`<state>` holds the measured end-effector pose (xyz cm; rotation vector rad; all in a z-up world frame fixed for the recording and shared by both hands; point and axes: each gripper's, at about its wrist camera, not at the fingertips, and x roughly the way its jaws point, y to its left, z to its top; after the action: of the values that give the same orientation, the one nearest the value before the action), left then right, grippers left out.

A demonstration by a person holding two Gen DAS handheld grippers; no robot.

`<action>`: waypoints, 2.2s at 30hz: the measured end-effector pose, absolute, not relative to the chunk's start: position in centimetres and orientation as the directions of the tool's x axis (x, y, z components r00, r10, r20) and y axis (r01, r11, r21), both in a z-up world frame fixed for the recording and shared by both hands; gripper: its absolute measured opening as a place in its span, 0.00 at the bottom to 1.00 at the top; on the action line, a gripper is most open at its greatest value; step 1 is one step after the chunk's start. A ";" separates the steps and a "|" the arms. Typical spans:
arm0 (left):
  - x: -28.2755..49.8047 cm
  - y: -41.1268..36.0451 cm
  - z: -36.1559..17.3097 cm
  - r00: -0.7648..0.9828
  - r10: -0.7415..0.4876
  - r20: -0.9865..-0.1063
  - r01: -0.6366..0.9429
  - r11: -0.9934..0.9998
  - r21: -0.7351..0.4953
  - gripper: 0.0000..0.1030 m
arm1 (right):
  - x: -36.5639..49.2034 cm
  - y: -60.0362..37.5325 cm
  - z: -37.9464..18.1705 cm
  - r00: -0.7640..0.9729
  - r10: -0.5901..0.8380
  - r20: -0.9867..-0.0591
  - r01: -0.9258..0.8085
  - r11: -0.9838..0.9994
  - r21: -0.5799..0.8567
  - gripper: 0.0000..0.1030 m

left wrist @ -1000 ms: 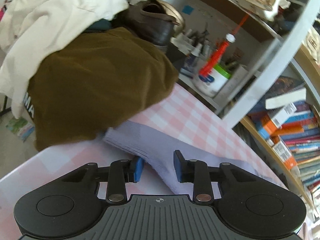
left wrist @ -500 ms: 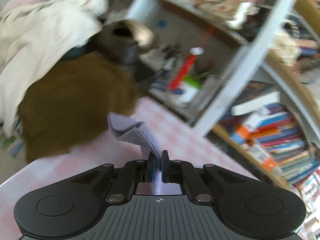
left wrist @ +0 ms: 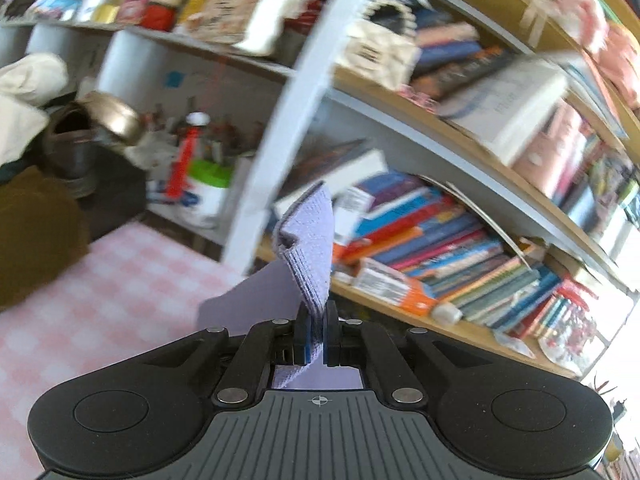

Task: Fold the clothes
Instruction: 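Lift the lavender sleeve with the left tool and fold it across the chest, releasing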

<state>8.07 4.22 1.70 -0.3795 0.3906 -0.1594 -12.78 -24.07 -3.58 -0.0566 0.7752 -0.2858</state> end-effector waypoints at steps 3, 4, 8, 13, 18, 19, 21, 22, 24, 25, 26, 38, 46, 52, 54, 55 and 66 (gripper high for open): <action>8.1 0.4 2.1 0.916 -0.217 -0.338 0.088 0.929 -0.358 0.03 | -12.6 -26.8 -3.4 0.696 -0.234 -0.678 0.205 0.971 -0.125 1.00; 8.2 -0.8 2.2 0.917 -0.215 -0.337 0.090 0.933 -0.348 0.03 | -12.6 -27.6 -3.5 0.700 -0.222 -0.679 0.199 0.974 -0.113 1.00; 8.9 -5.5 2.6 0.916 -0.213 -0.341 0.112 0.950 -0.293 0.03 | -12.5 -30.8 -3.7 0.710 -0.176 -0.682 0.179 0.982 -0.067 1.00; 9.7 -10.8 2.7 0.911 -0.211 -0.355 0.143 0.967 -0.209 0.03 | -12.3 -33.7 -4.2 0.712 -0.127 -0.690 0.154 0.988 -0.022 1.00; 10.4 -14.5 1.2 0.893 -0.203 -0.401 0.145 0.974 -0.172 0.03 | -12.2 -35.5 -4.4 0.716 -0.096 -0.691 0.131 0.991 -0.003 1.00; 10.5 -15.2 0.8 0.888 -0.203 -0.412 0.147 0.975 -0.165 0.03 | -12.1 -35.9 -4.5 0.716 -0.093 -0.692 0.128 0.992 -0.001 1.00; 10.6 -16.5 0.1 0.879 -0.201 -0.433 0.150 0.977 -0.150 0.03 | -12.1 -36.6 -4.6 0.714 -0.088 -0.695 0.125 0.992 0.002 1.00; 10.7 -17.1 -0.3 0.874 -0.201 -0.444 0.152 0.978 -0.143 0.03 | -12.1 -36.9 -4.6 0.712 -0.087 -0.697 0.124 0.992 0.003 1.00; 10.9 -18.4 -1.1 0.863 -0.198 -0.465 0.155 0.979 -0.129 0.03 | -12.1 -37.6 -4.7 0.707 -0.086 -0.702 0.124 0.992 0.004 1.00; 11.0 -19.0 -1.5 0.858 -0.197 -0.475 0.158 0.980 -0.122 0.03 | -12.2 -37.9 -4.8 0.705 -0.086 -0.704 0.125 0.992 0.003 1.00; 11.1 -19.5 -2.0 0.853 -0.197 -0.484 0.161 0.980 -0.115 0.03 | -12.4 -38.2 -4.9 0.702 -0.088 -0.706 0.127 0.992 0.002 1.00; 10.0 -24.3 -4.9 0.801 -0.224 -0.555 0.270 0.963 0.001 0.03 | -13.3 -40.2 -5.3 0.687 -0.117 -0.718 0.167 0.986 -0.001 1.00; 9.9 -25.0 -6.3 0.728 -0.245 -0.640 0.324 0.946 0.007 0.12 | -13.4 -40.3 -5.3 0.684 -0.112 -0.721 0.162 0.987 0.001 1.00; 8.0 -23.8 -5.1 0.727 -0.294 -0.620 0.349 0.937 -0.034 0.65 | -13.0 -39.9 -5.1 0.694 -0.096 -0.714 0.142 0.990 0.005 1.00; 6.6 -23.0 -4.0 0.750 -0.309 -0.584 0.354 0.934 -0.040 0.73 | -12.6 -39.6 -5.1 0.698 -0.077 -0.712 0.123 0.992 0.014 1.00; 5.7 -22.4 -3.5 0.756 -0.317 -0.573 0.361 0.932 -0.040 0.74 | -12.3 -39.3 -5.1 0.700 -0.065 -0.712 0.111 0.994 0.019 1.00; -3.0 -11.7 -3.0 0.783 -0.097 -0.615 0.133 0.991 0.013 0.77 | -11.5 -35.3 -5.3 0.697 0.042 -0.716 -0.002 0.998 0.057 1.00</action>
<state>-2.99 -11.65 -2.99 0.0562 0.6605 -0.1241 -11.45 -35.31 -5.27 0.0528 0.7998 0.0247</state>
